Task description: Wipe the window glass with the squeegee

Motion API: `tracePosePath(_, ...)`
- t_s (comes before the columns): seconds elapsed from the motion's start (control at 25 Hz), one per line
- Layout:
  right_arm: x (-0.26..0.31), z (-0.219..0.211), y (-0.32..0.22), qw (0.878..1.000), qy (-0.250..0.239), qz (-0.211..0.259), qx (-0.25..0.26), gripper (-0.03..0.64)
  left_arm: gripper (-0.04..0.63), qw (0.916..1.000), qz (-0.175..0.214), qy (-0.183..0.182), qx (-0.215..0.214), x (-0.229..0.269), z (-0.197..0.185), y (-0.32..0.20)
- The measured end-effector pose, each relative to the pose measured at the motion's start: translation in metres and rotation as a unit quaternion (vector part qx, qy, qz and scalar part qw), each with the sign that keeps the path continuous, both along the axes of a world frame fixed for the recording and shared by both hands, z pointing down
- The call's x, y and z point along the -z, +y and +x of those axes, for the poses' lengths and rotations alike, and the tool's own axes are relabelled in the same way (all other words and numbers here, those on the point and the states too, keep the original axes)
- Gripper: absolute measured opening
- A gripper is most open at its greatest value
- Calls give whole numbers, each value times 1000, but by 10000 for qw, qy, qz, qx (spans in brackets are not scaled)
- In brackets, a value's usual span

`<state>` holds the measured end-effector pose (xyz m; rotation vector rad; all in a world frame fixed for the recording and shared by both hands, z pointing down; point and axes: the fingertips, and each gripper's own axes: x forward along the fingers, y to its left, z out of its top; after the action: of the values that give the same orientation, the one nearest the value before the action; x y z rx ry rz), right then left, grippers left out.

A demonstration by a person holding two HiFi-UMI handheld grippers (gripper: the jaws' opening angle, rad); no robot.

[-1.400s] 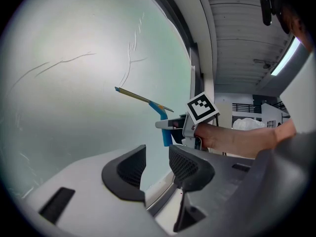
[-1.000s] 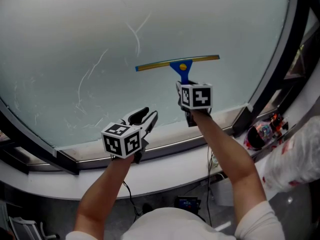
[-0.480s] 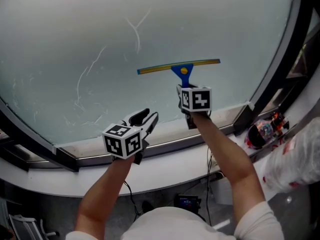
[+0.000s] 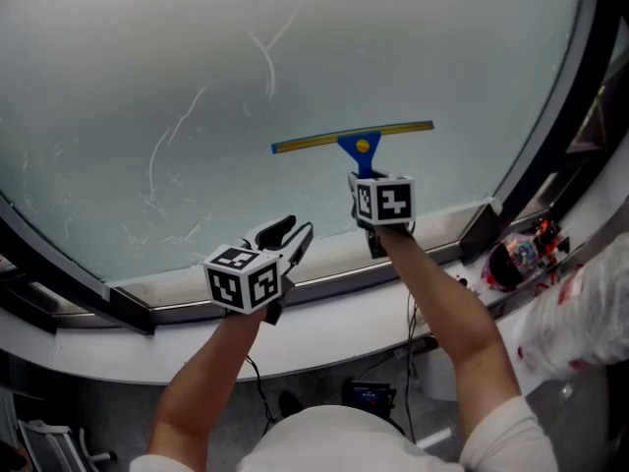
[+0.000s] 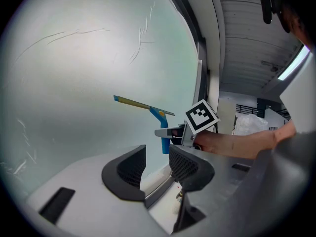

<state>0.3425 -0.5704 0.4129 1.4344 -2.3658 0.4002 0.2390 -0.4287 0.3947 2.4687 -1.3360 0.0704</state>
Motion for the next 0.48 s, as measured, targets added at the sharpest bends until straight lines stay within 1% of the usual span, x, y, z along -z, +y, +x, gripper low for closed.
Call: tracePosePath(0.48, -28, 0, 1, 9998, 109, -191, 39, 149, 167, 9999, -125, 5, -17, -17, 3, -4)
